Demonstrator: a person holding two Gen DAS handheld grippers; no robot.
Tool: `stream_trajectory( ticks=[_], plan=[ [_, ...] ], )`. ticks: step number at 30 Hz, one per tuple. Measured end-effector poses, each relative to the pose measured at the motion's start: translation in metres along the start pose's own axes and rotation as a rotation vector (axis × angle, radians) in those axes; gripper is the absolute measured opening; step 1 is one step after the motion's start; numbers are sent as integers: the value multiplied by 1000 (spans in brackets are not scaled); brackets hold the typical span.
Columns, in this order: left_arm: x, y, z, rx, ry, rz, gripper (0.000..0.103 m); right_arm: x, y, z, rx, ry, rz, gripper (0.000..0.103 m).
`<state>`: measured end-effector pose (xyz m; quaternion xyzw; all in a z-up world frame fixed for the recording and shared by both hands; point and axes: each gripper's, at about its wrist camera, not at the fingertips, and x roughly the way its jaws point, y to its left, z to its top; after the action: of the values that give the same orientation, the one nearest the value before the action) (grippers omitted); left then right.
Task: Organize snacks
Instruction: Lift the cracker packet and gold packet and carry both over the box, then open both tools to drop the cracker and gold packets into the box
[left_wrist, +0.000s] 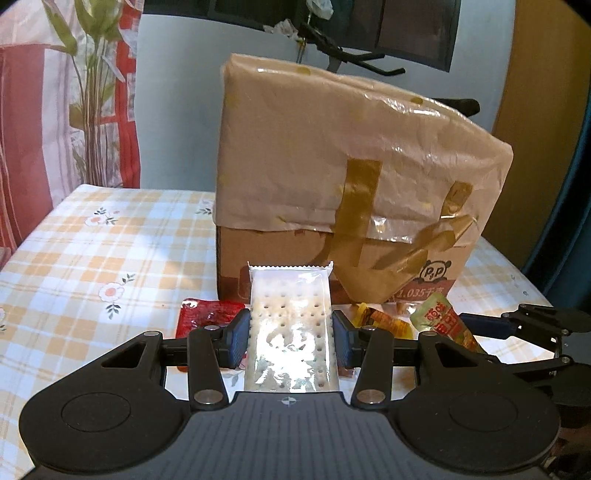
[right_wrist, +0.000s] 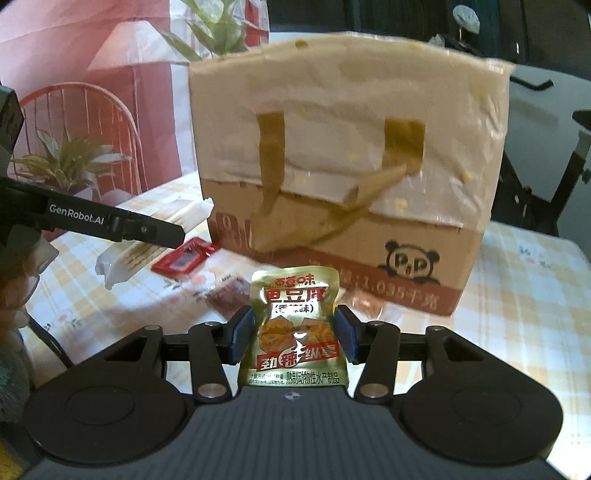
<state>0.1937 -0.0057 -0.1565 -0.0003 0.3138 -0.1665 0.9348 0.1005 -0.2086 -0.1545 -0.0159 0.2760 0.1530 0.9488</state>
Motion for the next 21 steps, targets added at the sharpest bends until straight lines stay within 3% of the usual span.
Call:
stream_trajectory(
  ticks=[7, 11, 21],
  plan=[
    [-9, 2, 5, -9, -34, 15, 49, -7, 11, 8, -44, -31, 9, 51],
    [-24, 2, 21, 19, -95, 25, 49, -13, 14, 20, -69, -70, 13, 51],
    [-49, 0, 110, 47, -287, -49, 49, -45, 5, 94, -109, -286, 12, 51]
  ],
)
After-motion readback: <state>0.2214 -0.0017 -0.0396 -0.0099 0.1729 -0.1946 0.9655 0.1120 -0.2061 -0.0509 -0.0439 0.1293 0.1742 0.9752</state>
